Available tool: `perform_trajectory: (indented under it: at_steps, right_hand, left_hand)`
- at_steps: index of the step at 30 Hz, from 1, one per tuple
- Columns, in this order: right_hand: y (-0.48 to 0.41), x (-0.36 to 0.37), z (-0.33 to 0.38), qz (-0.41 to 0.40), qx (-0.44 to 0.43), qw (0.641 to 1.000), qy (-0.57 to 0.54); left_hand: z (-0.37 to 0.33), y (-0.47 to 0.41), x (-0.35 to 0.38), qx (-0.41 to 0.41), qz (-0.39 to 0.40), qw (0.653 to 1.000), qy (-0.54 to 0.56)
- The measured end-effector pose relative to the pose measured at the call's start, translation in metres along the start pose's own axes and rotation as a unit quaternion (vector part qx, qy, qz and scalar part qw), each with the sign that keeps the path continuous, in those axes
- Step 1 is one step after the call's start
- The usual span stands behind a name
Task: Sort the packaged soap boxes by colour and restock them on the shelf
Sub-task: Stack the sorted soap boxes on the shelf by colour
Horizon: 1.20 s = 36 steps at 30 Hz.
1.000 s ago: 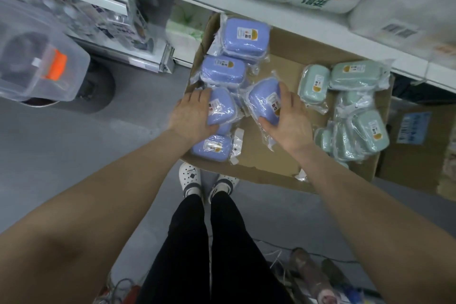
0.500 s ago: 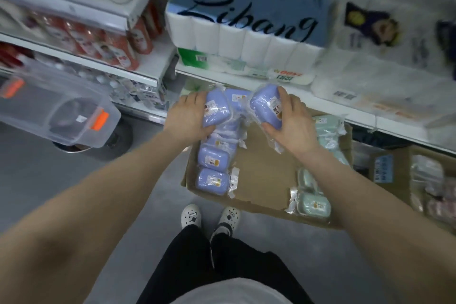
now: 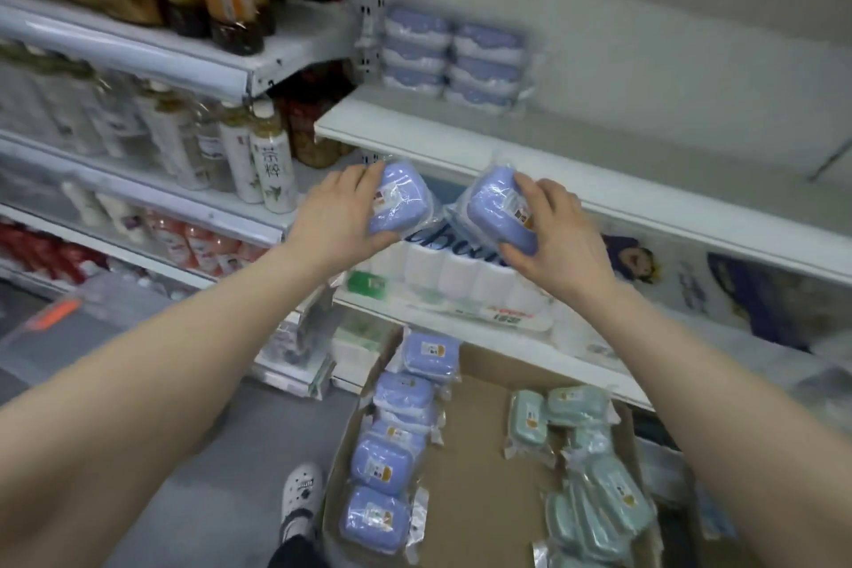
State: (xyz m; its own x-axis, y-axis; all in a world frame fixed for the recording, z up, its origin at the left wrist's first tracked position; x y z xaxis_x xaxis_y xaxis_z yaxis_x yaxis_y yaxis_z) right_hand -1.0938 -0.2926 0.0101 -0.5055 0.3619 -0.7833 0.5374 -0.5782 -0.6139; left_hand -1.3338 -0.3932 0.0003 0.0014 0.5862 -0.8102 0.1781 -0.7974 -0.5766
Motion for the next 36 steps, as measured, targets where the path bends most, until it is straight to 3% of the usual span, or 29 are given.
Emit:
perform_trajectory:
  at_steps: [7, 16, 22, 27, 33, 36]
  right_hand:
    - [-0.081, -0.009, -0.008, -0.03, -0.007, 0.999, 0.023]
    - [-0.19, 0.008, -0.028, -0.049, -0.002, 0.996, 0.075]
    - [-0.251, 0.02, -0.046, -0.071, 0.01, 0.992, 0.102]
    - [-0.29, 0.029, -0.064, -0.056, 0.021, 0.992, 0.107]
    - [-0.327, 0.049, -0.071, -0.009, 0.027, 0.996, 0.079]
    - [-0.344, 0.064, -0.075, 0.018, 0.023, 0.997, 0.069]
  left_hand:
    - [0.02, -0.108, -0.02, 0.036, -0.03, 0.999, 0.023]
    - [0.063, -0.269, 0.005, 0.059, -0.026, 0.997, 0.038]
    - [0.076, -0.359, 0.036, 0.082, 0.039, 0.995, 0.046]
    - [0.079, -0.403, 0.057, 0.156, 0.05, 0.982, 0.092]
    - [0.08, -0.424, 0.096, 0.176, 0.156, 0.965, 0.116]
    - [0.081, -0.426, 0.102, 0.2, 0.129, 0.969, 0.072]
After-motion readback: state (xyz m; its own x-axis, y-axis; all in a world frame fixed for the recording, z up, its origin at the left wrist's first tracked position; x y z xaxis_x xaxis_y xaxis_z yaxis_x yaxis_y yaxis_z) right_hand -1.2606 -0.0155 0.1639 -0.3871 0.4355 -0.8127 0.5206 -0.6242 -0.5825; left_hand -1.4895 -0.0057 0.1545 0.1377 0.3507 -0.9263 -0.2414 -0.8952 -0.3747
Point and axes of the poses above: each hand's wrist, its own y-axis away from the middle knuckle, its own x-axis out of the palm, z = x × y, the point moved 7 cm from there along -y, towards the middle knuckle, and after that the axes turned 11 degrees about -z, right-handed, at the moved point
